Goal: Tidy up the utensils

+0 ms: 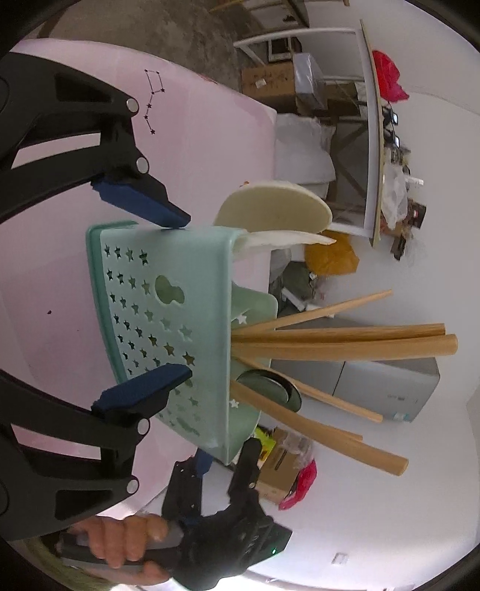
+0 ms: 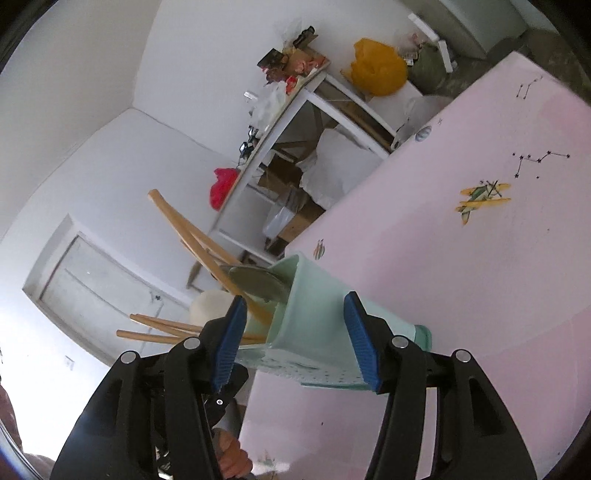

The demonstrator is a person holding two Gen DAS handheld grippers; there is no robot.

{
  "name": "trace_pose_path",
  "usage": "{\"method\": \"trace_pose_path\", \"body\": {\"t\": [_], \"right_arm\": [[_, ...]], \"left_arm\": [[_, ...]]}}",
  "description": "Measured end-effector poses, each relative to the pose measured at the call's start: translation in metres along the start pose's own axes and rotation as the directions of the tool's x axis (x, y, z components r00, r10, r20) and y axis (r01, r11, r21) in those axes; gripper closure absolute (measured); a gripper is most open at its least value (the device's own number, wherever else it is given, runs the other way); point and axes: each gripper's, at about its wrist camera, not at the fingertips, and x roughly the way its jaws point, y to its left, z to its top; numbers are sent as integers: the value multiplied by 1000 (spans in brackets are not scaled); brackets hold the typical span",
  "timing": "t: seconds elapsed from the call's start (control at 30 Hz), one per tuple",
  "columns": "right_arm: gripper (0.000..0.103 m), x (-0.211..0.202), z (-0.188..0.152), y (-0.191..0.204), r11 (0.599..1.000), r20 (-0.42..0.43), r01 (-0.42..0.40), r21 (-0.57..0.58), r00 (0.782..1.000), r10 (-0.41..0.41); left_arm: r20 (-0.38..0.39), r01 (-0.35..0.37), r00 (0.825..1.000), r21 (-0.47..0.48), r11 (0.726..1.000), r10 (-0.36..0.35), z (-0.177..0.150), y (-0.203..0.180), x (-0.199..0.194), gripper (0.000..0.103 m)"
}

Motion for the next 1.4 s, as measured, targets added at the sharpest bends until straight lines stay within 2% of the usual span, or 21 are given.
{"method": "trace_pose_path", "body": {"t": [0.1,0.27,0.43,0.6,0.7,0.8,0.87,0.9,0.97,1.03,1.07,1.1,1.17,1.23,1.33,1.4], "right_arm": [[49,-2,-7,8,1000,13,29,6,999,-29],[49,-8,-20,21,997,14,74,-9,997,-74],[49,-10,-27,27,995,-16,85,42,996,-84],[49,-13,-31,32,995,3,83,57,997,-83],[49,-19,-34,32,995,14,74,70,997,-76],[49,-35,-43,41,988,49,155,1,987,-155],[48,-41,-52,49,969,68,236,-69,971,-231],[44,-42,-61,56,945,80,298,-133,954,-290],[40,-38,-83,70,862,110,430,-268,902,-417],[32,-31,-98,79,791,121,501,-353,862,-492],[31,-26,-107,84,740,140,544,-396,832,-537],[27,-25,-112,88,709,156,564,-423,816,-556],[20,-26,-124,98,621,222,622,-478,769,-599],[14,-29,-131,105,563,283,664,-492,734,-618],[12,-35,-138,111,514,342,711,-480,692,-636],[11,-38,-142,115,492,361,724,-483,677,-641]], "left_arm": [[-1,-18,1000,-26,999,18,-1,-1,-6,33],[-11,-53,999,-14,998,53,-6,-5,-16,33],[-47,-37,998,-66,997,34,-2,3,-29,33],[-46,-32,999,-59,998,29,-4,4,-35,33],[-19,-77,997,-43,996,76,-3,2,-42,25],[-12,-128,992,-27,991,128,-9,-1,-56,18],[-14,-163,987,-28,986,163,-12,-2,-65,16],[-19,-197,980,-35,980,196,-14,-2,-69,15],[-45,-243,969,-60,968,241,-16,-3,-74,13],[-66,-273,961,-65,960,269,-17,-4,-77,11],[-72,-287,957,-62,956,282,-17,-5,-79,10],[-87,-297,952,-46,954,292,-19,-7,-80,9],[-110,-320,942,-17,947,316,-22,-10,-83,9],[-121,-359,927,-20,933,354,-25,-11,-85,9],[-129,-402,909,-35,915,395,-28,-11,-89,9],[-125,-426,899,-29,904,419,-29,-14,-94,9]]}}
